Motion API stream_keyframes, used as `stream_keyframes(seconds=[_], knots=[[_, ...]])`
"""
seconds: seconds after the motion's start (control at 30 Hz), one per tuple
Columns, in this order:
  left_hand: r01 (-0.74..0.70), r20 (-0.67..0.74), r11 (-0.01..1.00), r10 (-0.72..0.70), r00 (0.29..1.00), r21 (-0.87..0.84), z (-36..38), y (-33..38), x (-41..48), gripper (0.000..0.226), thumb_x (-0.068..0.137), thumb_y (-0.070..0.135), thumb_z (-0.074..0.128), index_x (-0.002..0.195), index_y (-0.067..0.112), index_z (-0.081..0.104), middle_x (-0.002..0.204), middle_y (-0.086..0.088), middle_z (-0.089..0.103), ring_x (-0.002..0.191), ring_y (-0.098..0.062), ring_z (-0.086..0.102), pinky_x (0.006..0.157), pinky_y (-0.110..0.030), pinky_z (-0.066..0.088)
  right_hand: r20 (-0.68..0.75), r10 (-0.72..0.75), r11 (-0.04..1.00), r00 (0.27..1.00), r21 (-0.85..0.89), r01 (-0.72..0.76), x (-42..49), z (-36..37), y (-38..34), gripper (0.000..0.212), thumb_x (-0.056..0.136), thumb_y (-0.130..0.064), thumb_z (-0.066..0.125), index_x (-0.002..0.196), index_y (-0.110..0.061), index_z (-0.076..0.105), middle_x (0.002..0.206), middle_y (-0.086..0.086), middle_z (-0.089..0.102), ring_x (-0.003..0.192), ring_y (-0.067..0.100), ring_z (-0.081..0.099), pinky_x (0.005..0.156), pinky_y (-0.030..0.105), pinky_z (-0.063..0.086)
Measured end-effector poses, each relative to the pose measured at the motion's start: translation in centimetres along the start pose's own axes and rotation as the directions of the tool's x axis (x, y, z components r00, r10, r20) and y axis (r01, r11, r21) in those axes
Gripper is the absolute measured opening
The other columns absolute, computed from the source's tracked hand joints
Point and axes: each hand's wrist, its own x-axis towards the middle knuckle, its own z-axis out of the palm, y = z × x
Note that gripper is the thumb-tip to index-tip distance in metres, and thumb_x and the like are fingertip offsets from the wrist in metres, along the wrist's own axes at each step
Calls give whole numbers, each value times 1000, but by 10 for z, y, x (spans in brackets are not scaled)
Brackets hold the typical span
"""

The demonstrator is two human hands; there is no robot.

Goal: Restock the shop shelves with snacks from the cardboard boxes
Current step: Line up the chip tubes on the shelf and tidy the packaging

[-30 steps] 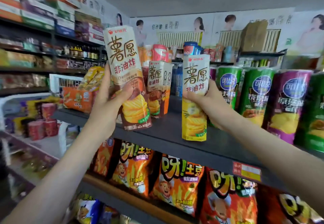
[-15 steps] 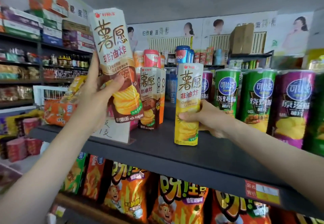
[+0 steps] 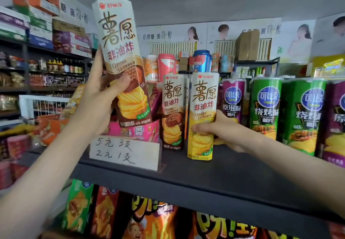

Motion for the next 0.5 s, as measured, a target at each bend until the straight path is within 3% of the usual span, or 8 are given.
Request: stream_keyframes(seconds=[0.07,0.23,0.37,0.5], knots=[[13,-8,1000,-13,1000,-7,-3,-4,0,80,87,3,58,151,36,25,133,7,59,120,-10,58,101,-37,48,86,-13,999,996,-49,18,-9,-4,-7,44,81,-8,72,115,-22,49,112,3,69,103,19,66,91,46,53],[14,-14,1000,-14,1000,4,-2,-8,-2,82,84,6,62,151,35,25,133,3,58,122,-12,56,106,-40,44,154,-78,996,985,-31,84,-5,15,-16,31,83,-6,70,109,-21,62,104,-1,74,98,15,69,86,43,56],[6,-17,1000,-6,1000,-7,3,-8,-3,87,76,14,65,150,37,26,128,9,61,117,-6,59,96,-30,49,96,-100,994,990,-33,103,12,47,-17,61,68,-21,85,120,-17,55,105,-1,73,92,15,71,77,42,60],[13,-11,1000,-13,1000,-15,2,-9,-4,87,76,16,66,150,37,26,131,7,59,118,-8,59,87,-26,52,21,-119,993,993,-8,120,18,65,-20,62,68,-21,87,117,-16,49,108,-1,69,92,15,70,70,31,60]])
